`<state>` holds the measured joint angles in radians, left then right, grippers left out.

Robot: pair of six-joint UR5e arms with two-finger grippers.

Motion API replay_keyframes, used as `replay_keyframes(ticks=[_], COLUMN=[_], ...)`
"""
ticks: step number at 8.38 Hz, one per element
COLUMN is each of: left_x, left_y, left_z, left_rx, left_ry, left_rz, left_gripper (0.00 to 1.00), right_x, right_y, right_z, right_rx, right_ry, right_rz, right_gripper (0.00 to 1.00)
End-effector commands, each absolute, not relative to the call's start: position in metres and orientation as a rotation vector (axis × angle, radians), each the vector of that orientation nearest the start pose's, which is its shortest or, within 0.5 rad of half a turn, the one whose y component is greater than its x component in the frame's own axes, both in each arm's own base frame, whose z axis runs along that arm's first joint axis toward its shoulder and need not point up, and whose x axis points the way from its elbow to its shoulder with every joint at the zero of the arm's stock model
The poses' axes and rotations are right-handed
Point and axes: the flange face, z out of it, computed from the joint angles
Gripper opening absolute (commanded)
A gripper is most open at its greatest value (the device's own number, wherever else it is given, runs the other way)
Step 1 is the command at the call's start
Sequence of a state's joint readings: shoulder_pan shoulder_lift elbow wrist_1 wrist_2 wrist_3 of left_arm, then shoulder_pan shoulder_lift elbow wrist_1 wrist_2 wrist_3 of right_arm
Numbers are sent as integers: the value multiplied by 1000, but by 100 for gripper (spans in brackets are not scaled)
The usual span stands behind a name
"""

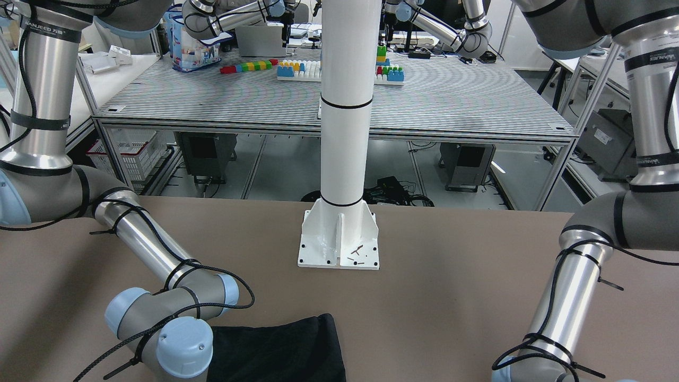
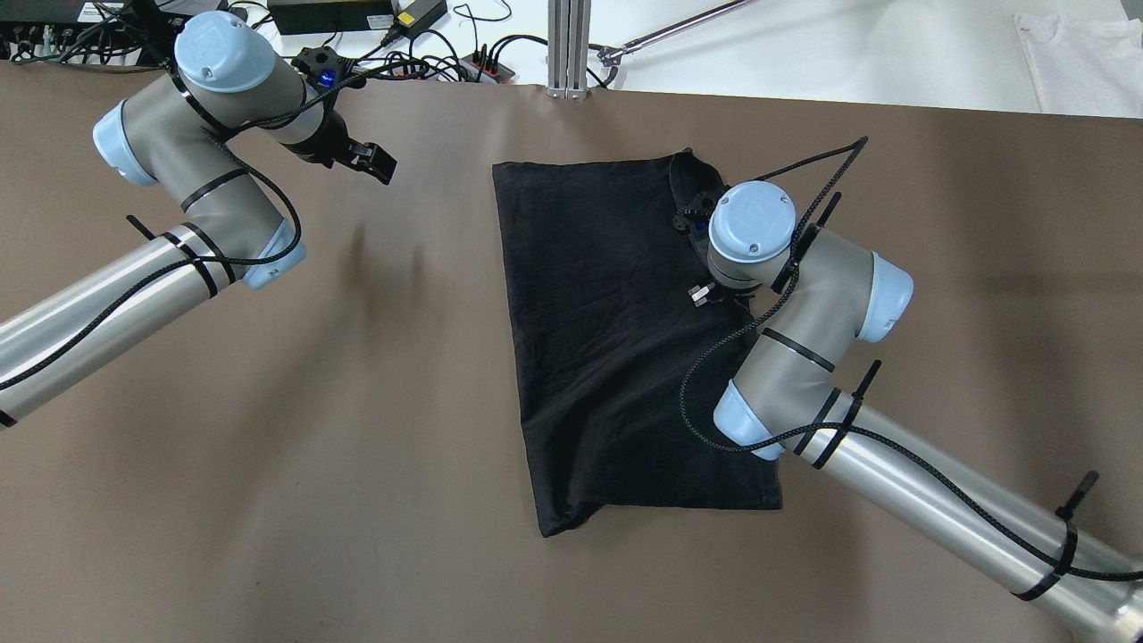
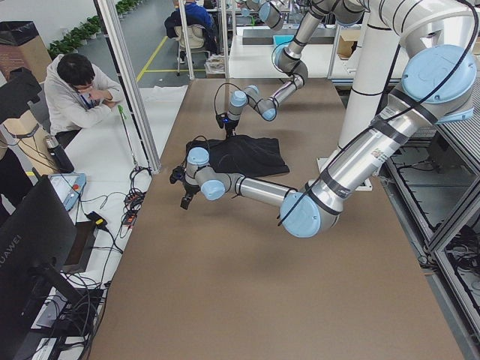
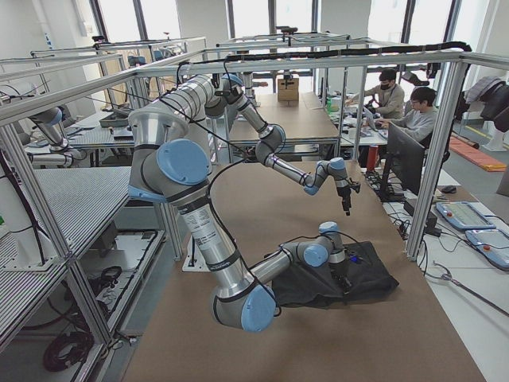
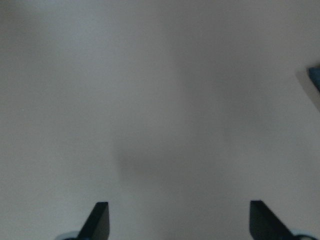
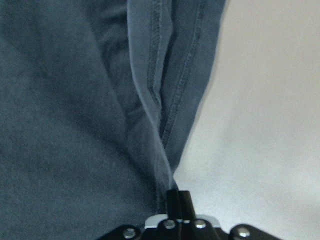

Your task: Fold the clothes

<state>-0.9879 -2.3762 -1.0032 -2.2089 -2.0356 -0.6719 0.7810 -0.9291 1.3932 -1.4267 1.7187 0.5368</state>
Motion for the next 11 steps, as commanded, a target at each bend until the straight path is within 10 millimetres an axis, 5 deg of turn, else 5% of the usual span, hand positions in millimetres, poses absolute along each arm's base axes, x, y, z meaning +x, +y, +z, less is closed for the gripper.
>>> replay_keyframes(ticks=[1,2,3,5,7,9,11], left_x=[377,377,377,376,376,375,428], left_y=[-733,-733,-732,-732,-732,-716,-661], left_z=[345,346,347,346,343,302,272], left_rx=[440,439,439,441,443,423,353], left_ry=[855,855,855,856,861,948,1036], left_rz=[121,121,121,120,119,-18,-132], left_gripper=[100,100,100,100,100,100,100], right_x=[-419,-416,-420,-429,-429,-420,-397], right_y=[-590,-586,-586,-604,-622,-622,-600], right_z=[405,403,395,351,331,315,290], right_rx=[374,389,393,415,416,376,392], right_ry=[-472,-490,-501,-529,-559,-637,-715], right_rz=[-280,-268,-255,-210,-130,-16,75], right_gripper=[0,56,92,94,94,94,93])
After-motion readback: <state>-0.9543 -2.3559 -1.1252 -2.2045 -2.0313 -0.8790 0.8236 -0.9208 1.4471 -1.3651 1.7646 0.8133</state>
